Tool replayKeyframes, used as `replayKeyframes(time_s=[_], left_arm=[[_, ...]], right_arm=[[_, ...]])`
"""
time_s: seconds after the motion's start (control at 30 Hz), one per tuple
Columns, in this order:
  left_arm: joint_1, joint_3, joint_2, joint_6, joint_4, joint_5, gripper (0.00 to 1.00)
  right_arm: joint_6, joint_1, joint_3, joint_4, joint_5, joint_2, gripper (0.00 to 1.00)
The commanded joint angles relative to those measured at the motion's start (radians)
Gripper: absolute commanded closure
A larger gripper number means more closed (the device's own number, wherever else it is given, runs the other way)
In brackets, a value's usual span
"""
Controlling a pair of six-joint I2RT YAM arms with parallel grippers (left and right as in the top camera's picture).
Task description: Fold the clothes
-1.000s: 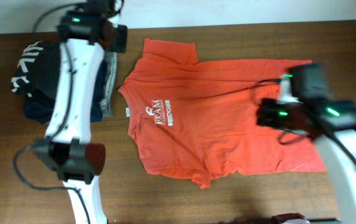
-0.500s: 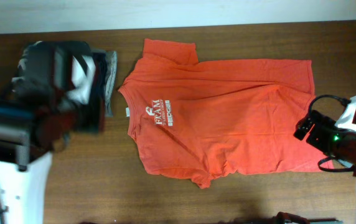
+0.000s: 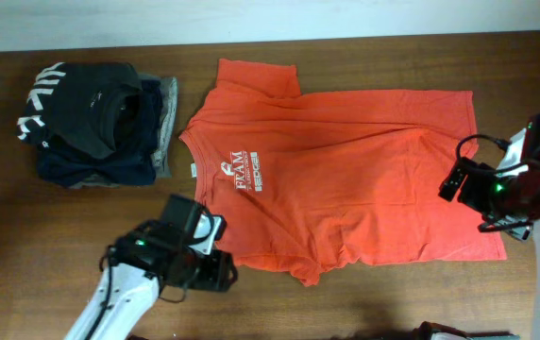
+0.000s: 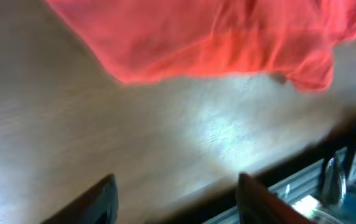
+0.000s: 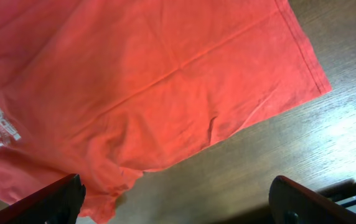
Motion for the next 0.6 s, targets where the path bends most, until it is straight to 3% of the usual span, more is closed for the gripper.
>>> replayKeyframes(time_s=[0.0,0.1,0.27,0.37,0.43,0.57], left_arm=[[-0.033,-0.045,0.062,-0.124,0.134,0.05,0.37],[-0.04,-0.045,0.164,-0.173,0.246,-0.021,0.37],[-0.04,-0.045,0.328,-0.205,0.306,-0.026,0.41],[-0.037,-0.035,0.395,-0.213,0.325,-0.025,0.59],[-0.028,-0.019,0.388,-0.214,0.288,-0.036,0.95],[0.044,0.016,0.327,-0.251,0.106,-0.229,1.0]], right_arm=[[-0.008,-0.006,0.005,0.008,-0.003,0.048,0.01],[-0.039,-0.006,0.005,0.002,-0.023,0.082,0.01],[-0.079,-0.006,0.005,-0.005,-0.036,0.083,0.01],[-0.079,-0.006,0.005,-0.005,-0.036,0.084,0.01],[-0.079,-0.006,0.004,0.002,-0.035,0.086,0.01],[-0.078,-0.027,0.003,0.014,-0.036,0.118,0.01]])
